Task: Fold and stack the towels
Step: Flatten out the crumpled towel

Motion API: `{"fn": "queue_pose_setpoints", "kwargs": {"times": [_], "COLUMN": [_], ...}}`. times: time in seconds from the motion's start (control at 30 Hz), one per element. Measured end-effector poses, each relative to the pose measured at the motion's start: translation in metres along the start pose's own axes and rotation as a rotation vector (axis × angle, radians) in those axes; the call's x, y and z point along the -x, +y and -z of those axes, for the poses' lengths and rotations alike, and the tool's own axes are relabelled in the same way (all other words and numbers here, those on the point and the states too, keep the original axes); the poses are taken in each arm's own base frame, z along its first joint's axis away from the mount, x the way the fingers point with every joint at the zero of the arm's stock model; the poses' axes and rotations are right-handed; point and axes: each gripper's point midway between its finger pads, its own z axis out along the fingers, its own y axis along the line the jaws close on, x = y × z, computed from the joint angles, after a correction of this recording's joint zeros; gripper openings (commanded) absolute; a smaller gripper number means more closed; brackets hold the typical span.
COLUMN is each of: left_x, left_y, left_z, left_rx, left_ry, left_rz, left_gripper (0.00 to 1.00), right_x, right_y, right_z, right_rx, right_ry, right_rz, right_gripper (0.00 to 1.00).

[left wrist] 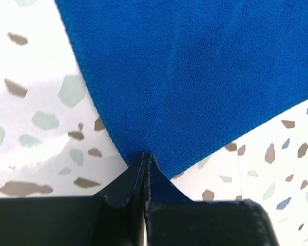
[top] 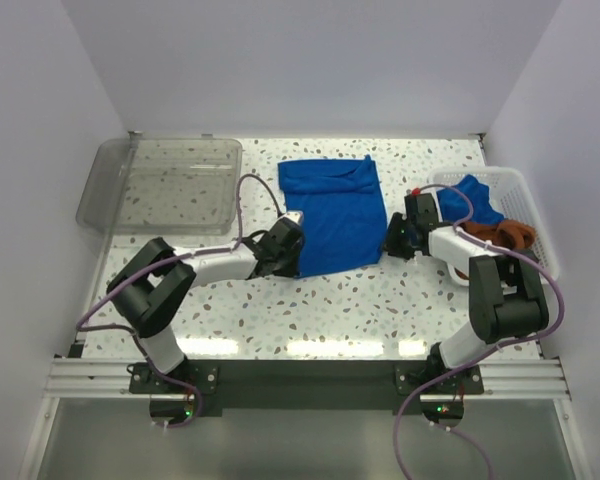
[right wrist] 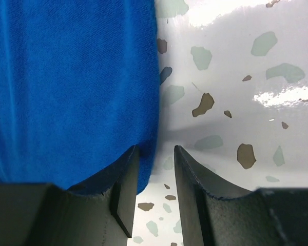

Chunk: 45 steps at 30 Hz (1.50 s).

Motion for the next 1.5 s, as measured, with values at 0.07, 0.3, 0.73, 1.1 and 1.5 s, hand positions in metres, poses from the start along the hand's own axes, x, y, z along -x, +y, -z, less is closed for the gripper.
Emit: {"fn": "queue_pose_setpoints", "kwargs": {"times": [0.07,0.3,0.73,1.1,1.5], "left_x": [-0.006,-0.022,-0.026,-0.027,-0.031], "left_y": [0.004,0.014,0.019,0.021,0.024], "left_z": [0.005,0.018,0.023,0.025,0.028], "left_rx": [-0.003,-0.008,0.010,0.019,0.023], "left_ry": [-0.008,-0.016,-0.007,-0.003,0.003], "left_rz": [0.022,0.072,0.087,0.086,0.083], "left_gripper": [0.00,0.00,0.00,0.00,0.00], "right_x": [-0.004,-0.013,0.004,-0.025,-0.004], "right_y": [0.000,0.013,0.054,0.130,0.066], "right_z": [-0.003,-0.008,0.017,0.015,0.017], "right_rx": [0.008,0.069,-0.069,-0.027,0.072], "right_ry": [-0.001,0.001,-0.010,0.037,-0.030], "right_rz": [-0.013,-0.010,0.233,0.540,0.092], "right_gripper": [0.38,0.22,0.06,0.47,0.49]}}
